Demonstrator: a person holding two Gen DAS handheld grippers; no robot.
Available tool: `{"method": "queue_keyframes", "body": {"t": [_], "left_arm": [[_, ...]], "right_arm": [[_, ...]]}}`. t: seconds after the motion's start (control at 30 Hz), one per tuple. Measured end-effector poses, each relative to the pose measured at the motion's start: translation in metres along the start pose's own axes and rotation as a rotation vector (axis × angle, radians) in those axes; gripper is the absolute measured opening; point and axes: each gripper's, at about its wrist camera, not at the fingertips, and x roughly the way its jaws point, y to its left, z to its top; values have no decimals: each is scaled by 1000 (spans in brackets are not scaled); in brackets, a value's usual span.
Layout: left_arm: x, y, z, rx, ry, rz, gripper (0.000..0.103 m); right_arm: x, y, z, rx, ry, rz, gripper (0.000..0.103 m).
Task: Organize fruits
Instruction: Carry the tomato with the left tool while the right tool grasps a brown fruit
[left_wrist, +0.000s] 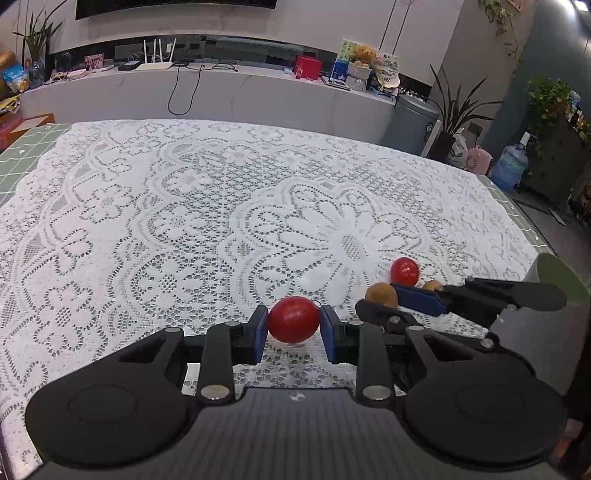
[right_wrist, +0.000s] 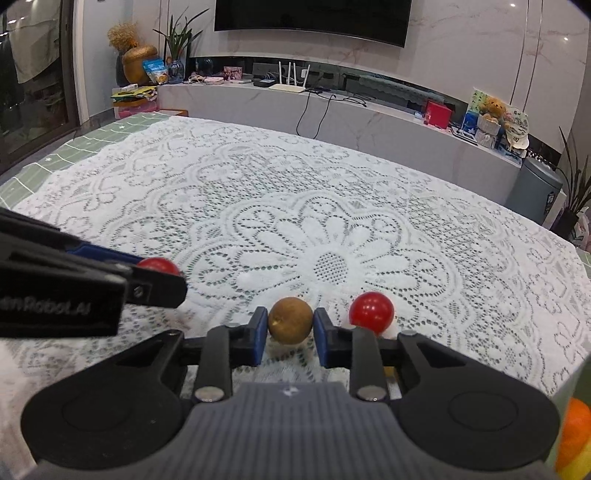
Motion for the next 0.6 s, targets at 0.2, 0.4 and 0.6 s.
{"method": "queue_keyframes", "body": {"t": [0.2,0.4,0.6], "left_arm": [[-13,-13,0,14,-12,-16,34],[-29,-34,1,44,-32,-49,34],[-47,-63,1,94,-60,-96,34]], "right_arm": [[-37,-1,-6,3,-31,5,23],[-78,-11,-13,32,-64,-1,23],[-116,-23,-21,47,-94,-26,23]]}}
